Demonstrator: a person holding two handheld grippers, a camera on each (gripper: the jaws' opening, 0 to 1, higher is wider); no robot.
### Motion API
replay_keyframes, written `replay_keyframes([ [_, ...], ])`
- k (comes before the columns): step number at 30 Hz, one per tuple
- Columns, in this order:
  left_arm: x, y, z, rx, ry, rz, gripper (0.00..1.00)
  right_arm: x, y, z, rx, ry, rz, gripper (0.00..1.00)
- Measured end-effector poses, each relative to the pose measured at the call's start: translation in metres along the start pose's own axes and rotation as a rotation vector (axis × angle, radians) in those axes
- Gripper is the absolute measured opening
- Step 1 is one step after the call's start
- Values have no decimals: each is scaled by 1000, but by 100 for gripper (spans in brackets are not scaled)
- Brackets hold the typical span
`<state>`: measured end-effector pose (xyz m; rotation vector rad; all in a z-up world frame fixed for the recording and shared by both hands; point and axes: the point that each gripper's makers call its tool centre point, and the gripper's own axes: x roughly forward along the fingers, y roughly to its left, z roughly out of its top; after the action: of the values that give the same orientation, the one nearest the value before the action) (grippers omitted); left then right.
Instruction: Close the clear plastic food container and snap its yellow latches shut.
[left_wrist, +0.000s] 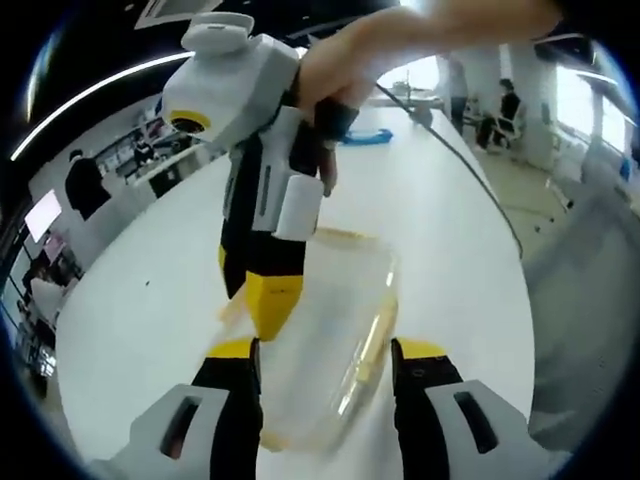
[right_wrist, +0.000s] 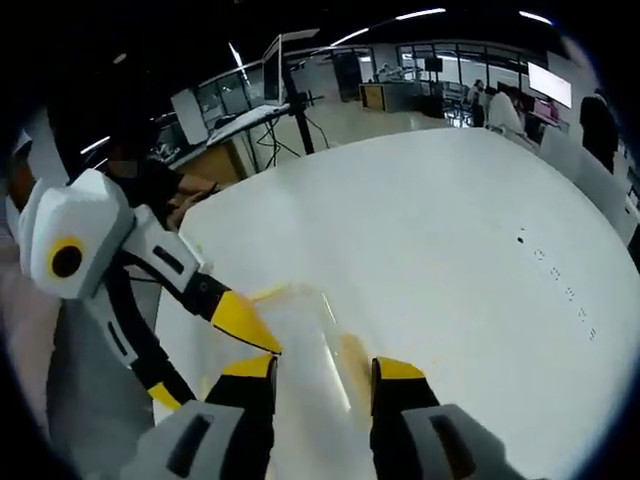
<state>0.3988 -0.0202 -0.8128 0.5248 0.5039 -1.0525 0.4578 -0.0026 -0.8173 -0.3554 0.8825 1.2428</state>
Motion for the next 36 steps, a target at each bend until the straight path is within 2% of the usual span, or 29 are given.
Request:
replay_keyframes([
  [3,0,0,0,-2,-4,2,49,0,1,0,-4,7,10,35],
  [9,3,-2,-2,59,15,14,50,0,0,-1,2,9,20,36],
  [21,4,0,-2,46,21,18,50,1,0,-1,2,19,48,35],
  [27,5,1,-1,38,40,10,49,2,-1,-2,22,73,76,34],
  [30,5,1,-1,35,73,7,49,2,0,-3,54,118,101,33],
  [36,5,1,-3,25,95,7,48,4,1,-4,62,175,105,33],
])
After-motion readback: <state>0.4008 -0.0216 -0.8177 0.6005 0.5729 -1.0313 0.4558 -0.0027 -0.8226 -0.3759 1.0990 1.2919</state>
